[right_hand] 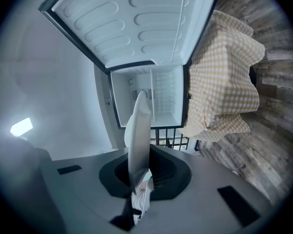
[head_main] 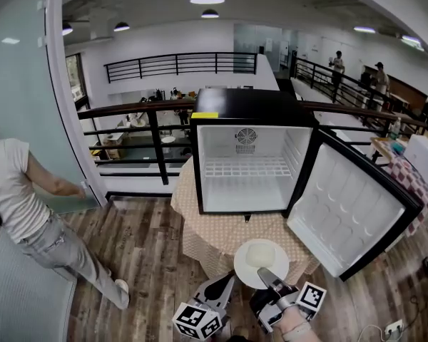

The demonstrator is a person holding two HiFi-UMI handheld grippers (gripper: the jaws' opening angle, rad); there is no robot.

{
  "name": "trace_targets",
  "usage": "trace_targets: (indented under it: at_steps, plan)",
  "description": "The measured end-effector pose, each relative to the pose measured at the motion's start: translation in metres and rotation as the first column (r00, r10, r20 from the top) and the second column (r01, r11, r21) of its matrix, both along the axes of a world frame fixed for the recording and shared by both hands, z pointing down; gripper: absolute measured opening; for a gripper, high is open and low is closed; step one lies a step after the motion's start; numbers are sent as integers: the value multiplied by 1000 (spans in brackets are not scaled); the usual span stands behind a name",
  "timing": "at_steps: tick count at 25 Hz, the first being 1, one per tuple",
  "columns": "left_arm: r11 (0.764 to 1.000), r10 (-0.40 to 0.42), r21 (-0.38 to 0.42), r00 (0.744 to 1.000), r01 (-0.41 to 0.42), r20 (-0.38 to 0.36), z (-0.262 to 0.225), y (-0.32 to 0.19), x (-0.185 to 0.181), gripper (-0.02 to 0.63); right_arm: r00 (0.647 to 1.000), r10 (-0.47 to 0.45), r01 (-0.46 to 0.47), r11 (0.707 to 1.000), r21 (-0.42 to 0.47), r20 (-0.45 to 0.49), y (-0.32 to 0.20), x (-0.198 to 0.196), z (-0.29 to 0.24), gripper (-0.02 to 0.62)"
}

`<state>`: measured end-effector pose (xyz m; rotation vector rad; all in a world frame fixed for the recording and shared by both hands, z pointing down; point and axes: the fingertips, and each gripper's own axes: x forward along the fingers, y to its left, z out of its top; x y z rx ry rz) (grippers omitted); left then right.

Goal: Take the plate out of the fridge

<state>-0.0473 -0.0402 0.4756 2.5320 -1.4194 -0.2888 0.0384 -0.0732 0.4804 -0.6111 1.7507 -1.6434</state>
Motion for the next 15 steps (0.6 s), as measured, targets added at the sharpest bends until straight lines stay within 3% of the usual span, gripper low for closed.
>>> trace_targets:
  at_steps: [15]
  plan:
    - [1000,18,-5,1000,-18,4,10,96,-10,9,1000,25,-24,1000,14,-13,97,7,15,40]
